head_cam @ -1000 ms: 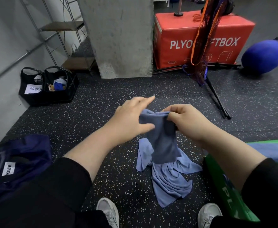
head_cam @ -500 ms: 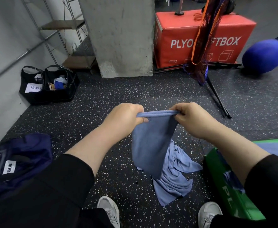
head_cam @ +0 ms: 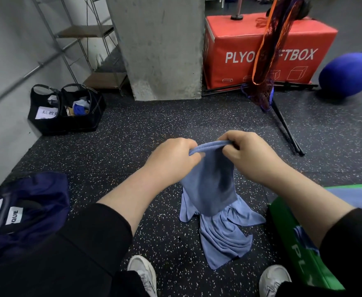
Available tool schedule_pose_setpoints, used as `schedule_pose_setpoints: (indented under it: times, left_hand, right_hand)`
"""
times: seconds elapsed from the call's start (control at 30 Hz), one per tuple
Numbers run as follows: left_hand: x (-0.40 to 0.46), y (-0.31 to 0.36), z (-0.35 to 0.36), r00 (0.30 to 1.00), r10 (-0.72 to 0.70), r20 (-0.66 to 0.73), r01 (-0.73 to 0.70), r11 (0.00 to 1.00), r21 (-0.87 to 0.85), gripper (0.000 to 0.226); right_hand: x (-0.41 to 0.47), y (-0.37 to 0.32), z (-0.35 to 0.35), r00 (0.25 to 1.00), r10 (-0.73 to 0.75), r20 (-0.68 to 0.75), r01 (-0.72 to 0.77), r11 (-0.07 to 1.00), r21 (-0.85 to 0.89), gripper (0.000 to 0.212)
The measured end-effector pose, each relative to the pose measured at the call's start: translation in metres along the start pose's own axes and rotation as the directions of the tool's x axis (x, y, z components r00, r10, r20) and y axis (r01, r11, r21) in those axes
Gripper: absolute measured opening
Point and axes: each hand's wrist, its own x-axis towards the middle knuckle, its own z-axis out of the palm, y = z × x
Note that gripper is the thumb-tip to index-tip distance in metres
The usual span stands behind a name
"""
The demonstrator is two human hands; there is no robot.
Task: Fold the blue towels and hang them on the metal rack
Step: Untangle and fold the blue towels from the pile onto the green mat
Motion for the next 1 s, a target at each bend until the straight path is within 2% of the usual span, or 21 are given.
schedule_pose_setpoints:
  times: [0.13, 0.2, 0.3, 0.4, 0.47, 0.5, 0.6, 0.67, 0.8, 1.0]
  left_hand:
    - [0.002, 0.004, 0.009, 0.997, -0.081, 0.003, 0.081, 0.993, -0.083, 0.037]
    - [0.003, 0.004, 0.012, 0.992, -0.124, -0.001, 0.123, 0.986, -0.112, 0.035]
    - [0.001, 0.003, 0.014, 0.974, -0.223, 0.038, 0.226, 0.952, -0.205, 0.022]
    - [-0.004, 0.001, 0.017, 0.941, -0.318, 0.118, 0.339, 0.893, -0.296, 0.018]
    - [-0.005, -0.001, 0.021, 0.922, -0.367, 0.122, 0.384, 0.829, -0.406, 0.017]
    - [-0.005, -0.002, 0.022, 0.917, -0.383, 0.110, 0.391, 0.808, -0.441, 0.019]
    - [-0.003, 0.001, 0.023, 0.939, -0.344, -0.018, 0.308, 0.863, -0.400, 0.030]
    - [-0.001, 0.001, 0.026, 0.940, -0.335, -0.068, 0.277, 0.861, -0.426, 0.033]
    - [-0.001, 0.006, 0.027, 0.931, -0.364, 0.003, 0.299, 0.761, -0.575, 0.032]
    - [-0.005, 0.010, 0.028, 0.922, -0.353, -0.155, 0.245, 0.847, -0.472, 0.028]
  right_hand:
    - [-0.001, 0.002, 0.001, 0.997, -0.033, 0.076, 0.033, 0.999, 0.006, 0.009]
    - [-0.002, 0.004, 0.004, 0.994, -0.039, 0.104, 0.043, 0.999, -0.031, 0.014]
    - [-0.002, 0.004, 0.011, 0.998, -0.020, 0.066, 0.028, 0.993, -0.117, 0.025]
    - [-0.005, 0.002, 0.017, 0.999, 0.001, 0.041, 0.006, 0.988, -0.157, 0.018]
    - [-0.006, 0.002, 0.020, 1.000, 0.010, 0.021, -0.007, 0.989, -0.151, 0.017]
    - [-0.006, 0.001, 0.020, 1.000, 0.011, 0.009, -0.009, 0.988, -0.154, 0.018]
    - [-0.005, -0.001, 0.024, 1.000, 0.014, -0.017, -0.017, 0.979, -0.203, 0.031]
    - [-0.004, -0.002, 0.026, 0.999, 0.013, -0.030, -0.019, 0.978, -0.209, 0.034]
    - [-0.005, -0.004, 0.028, 1.000, 0.011, -0.027, -0.016, 0.981, -0.195, 0.031]
    - [-0.009, -0.014, 0.033, 0.999, -0.003, 0.036, 0.009, 0.989, -0.145, 0.035]
